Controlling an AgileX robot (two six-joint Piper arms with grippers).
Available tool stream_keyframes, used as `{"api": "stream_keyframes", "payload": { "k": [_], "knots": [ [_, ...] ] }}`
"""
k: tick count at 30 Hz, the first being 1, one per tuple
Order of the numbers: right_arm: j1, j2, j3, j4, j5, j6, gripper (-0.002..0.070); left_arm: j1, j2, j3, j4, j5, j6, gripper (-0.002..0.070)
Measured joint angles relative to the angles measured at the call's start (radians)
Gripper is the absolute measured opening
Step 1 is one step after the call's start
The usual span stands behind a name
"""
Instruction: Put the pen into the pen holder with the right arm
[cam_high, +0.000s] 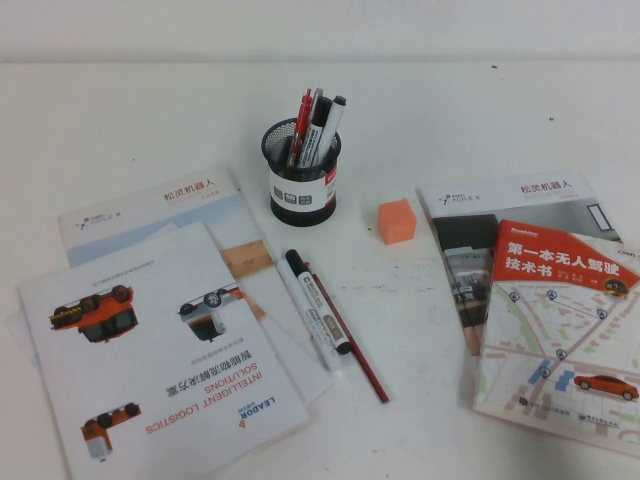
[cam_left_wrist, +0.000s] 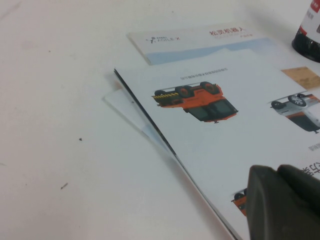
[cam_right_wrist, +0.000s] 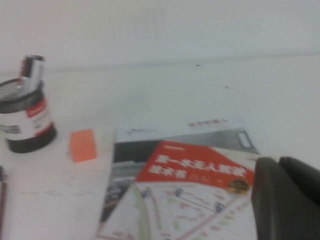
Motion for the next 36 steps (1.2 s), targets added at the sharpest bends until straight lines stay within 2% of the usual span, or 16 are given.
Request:
{"api": "stream_keyframes", "payload": {
  "k": [7,19,36],
  "knots": [
    [-0.072,-0.228,0.135,0.028,0.065,0.000,-0.0019,0.000,0.000,0.000,0.000,0.000,0.000,-0.0003],
    [-0.074,-0.232,0.142,0.061,0.228,0.000,-0.0019,0.000,0.000,0.000,0.000,0.000,0.000,-0.0003],
    [-0.074,-0.232,0.143,0.062,0.236,0.000,-0.0019,0.000,0.000,0.000,0.000,0.000,0.000,-0.0003]
  ]
}}
